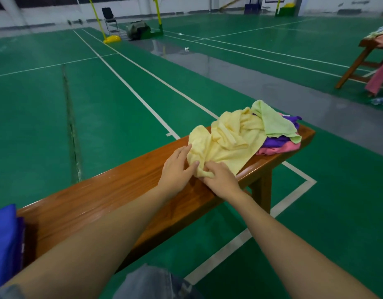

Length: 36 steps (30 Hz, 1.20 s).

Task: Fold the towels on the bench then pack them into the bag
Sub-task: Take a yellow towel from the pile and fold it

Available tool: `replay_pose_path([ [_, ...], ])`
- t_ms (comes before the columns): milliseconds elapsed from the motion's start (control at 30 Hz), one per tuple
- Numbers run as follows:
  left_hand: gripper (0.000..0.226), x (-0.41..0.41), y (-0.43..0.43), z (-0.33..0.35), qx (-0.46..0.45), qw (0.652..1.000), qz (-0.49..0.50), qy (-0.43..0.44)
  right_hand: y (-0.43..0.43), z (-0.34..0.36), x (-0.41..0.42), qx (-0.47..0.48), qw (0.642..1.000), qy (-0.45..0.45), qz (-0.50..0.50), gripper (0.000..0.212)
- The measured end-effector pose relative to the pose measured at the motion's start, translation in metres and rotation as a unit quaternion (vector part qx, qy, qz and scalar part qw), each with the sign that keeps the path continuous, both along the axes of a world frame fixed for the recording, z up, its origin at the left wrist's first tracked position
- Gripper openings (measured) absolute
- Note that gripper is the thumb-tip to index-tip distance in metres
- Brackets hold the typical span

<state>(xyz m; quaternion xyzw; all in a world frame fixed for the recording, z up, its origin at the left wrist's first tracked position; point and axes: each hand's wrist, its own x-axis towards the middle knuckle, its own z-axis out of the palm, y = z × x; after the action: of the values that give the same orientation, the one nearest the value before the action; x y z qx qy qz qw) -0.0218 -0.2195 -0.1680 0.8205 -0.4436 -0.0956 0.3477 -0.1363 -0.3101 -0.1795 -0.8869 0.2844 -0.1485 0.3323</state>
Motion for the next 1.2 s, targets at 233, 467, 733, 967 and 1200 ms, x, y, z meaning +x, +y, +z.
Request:
replay_pose_path([
  [233,0.053,0.012,0.050,0.010,0.015,0.999,0.026,0.039,0.062,0.007,0.016,0.098,0.989,0.025,0.109,0.008],
  [467,0.042,0.044,0.118,0.008,0.117,0.992,0.030,0.045,0.140,0.009,0.042,0.138,0.968,0.062,0.199,0.022],
  [733,0.035,0.068,0.204,0.013,0.202,0.977,0.069,-0.019,0.194,0.016,0.063,0.132,0.940,0.086,0.301,0.026],
  [967,0.032,0.064,0.227,0.012,0.201,0.975,0.071,-0.065,0.170,0.014,0.072,-0.139,0.975,0.033,0.167,0.035],
  [1200,0.025,0.075,0.240,0.018,0.243,0.963,0.077,-0.084,0.131,0.004,0.063,-0.214,0.961,0.146,0.094,0.039],
])
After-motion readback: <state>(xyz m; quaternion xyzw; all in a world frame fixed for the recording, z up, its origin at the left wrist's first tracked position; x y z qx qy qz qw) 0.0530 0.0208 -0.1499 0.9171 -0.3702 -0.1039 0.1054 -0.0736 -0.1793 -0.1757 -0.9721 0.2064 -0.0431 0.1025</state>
